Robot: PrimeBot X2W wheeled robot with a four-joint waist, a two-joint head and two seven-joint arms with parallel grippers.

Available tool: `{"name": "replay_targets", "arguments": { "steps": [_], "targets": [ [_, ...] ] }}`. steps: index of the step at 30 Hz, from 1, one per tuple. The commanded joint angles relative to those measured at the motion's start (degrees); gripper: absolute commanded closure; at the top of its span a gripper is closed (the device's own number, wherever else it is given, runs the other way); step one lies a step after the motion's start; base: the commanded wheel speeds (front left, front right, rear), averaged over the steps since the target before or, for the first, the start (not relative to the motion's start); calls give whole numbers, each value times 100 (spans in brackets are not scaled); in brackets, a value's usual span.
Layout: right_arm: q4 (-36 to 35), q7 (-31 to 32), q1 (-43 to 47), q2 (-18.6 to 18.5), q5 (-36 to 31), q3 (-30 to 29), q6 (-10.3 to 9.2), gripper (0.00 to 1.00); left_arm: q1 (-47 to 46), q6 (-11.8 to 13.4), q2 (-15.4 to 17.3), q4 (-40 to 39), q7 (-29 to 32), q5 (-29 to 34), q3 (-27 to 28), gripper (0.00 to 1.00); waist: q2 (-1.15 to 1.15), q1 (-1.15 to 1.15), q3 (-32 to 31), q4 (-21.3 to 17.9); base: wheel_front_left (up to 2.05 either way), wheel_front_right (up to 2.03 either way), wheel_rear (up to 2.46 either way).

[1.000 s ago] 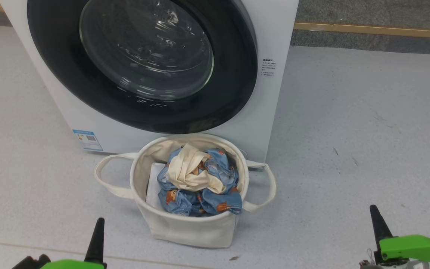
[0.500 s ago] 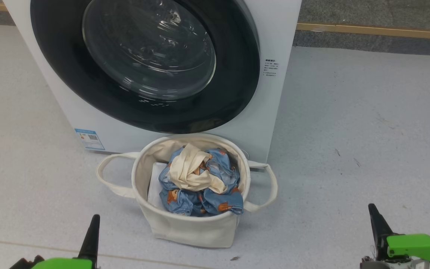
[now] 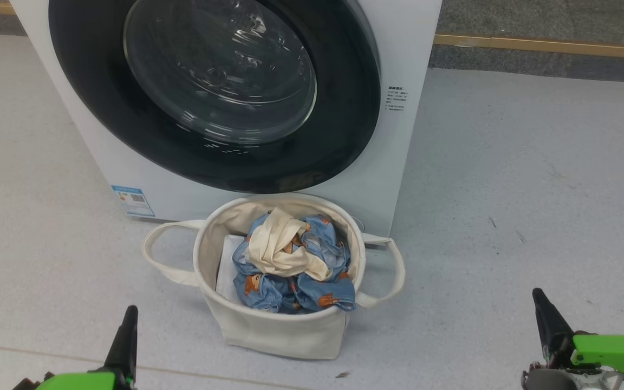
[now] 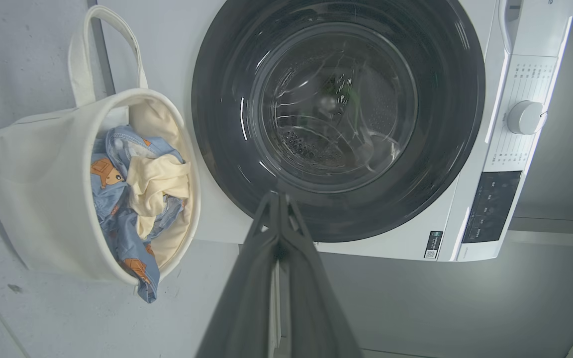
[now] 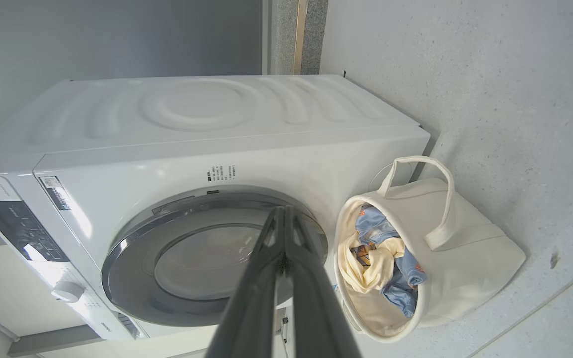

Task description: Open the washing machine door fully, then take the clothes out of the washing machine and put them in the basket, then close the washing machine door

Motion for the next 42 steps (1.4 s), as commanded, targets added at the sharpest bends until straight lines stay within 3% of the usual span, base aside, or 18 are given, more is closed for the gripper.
{"name": "replay_targets", "arguments": {
  "steps": [1, 42],
  "targets": [
    [-159, 69, -269, -100, 171, 86, 1, 100, -309, -76, 29, -219, 64, -166, 226, 100, 0, 0, 0, 4, 0, 0, 0],
    [-150, 137, -284, -73, 274, 37, 1, 100, -318, -84, 29, -226, 98, -307, 253, 100, 0, 0, -1, 10, 0, 0, 0]
  ]
}}
